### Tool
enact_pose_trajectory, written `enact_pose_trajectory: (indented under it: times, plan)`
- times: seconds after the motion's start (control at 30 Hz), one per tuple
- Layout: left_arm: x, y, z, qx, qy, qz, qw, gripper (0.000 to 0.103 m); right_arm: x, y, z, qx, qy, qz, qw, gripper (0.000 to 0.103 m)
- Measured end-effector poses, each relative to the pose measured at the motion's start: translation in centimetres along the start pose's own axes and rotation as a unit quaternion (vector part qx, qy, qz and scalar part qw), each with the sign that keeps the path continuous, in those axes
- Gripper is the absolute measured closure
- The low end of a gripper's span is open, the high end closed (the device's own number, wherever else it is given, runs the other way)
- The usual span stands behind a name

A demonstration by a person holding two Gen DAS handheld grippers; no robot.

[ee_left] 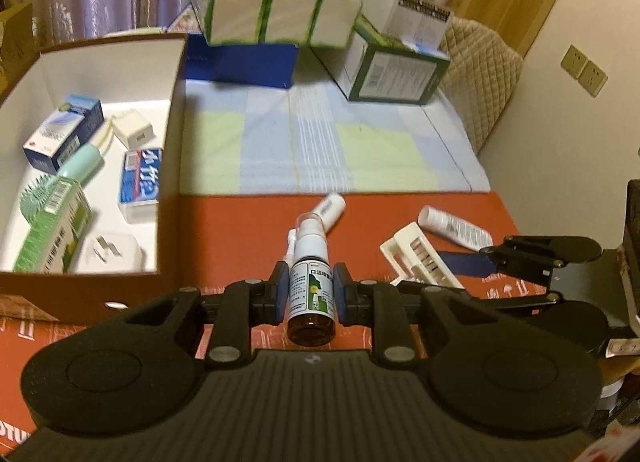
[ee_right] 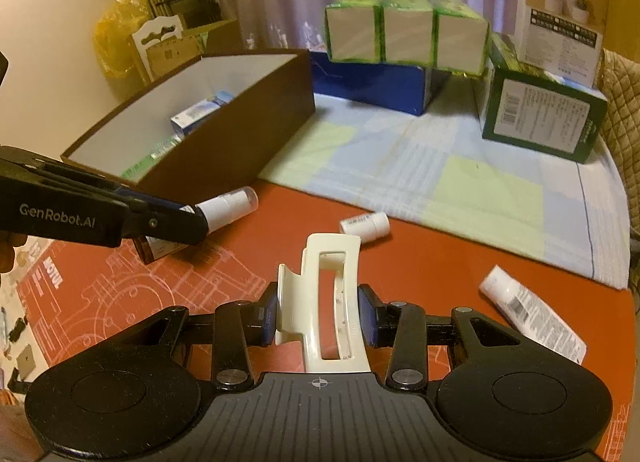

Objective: Organize rigid objects
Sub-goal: 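Carry the spray bottle and hair clip over the shoebox with both grippers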

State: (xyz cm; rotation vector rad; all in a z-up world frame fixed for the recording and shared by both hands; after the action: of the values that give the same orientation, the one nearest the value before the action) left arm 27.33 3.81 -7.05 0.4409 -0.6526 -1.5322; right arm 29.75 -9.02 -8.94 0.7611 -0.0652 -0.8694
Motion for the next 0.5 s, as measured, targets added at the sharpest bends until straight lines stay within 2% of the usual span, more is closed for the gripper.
enact_pose_trajectory:
  times: [0.27, 0.5]
  plan:
    - [-2.5, 1.4, 2.1, 0.028, 0.01, 0.009, 0.9995, 0.084, -2.3, 2.3, -0.3, 0.01, 0.017, 0.003, 1.0, 0.066]
    - [-6.4, 1.9, 4.3, 0.049, 0.03, 0.025, 0.998, 0.084, -6.1, 5.0, -1.2, 0.019, 0.053, 0.002, 0.998, 0.066]
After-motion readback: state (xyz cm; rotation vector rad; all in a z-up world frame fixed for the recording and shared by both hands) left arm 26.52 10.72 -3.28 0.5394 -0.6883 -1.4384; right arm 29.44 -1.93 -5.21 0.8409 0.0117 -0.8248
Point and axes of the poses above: each gripper's, at about its wrist camera, not at the fingertips, and z roughly against the way its jaws point, x to its right, y to its top, the point moved 6 cm from there along -z, roughly the way its jaws point, and after that the axes turned 11 degrees about -z, right-handed, at the moved point
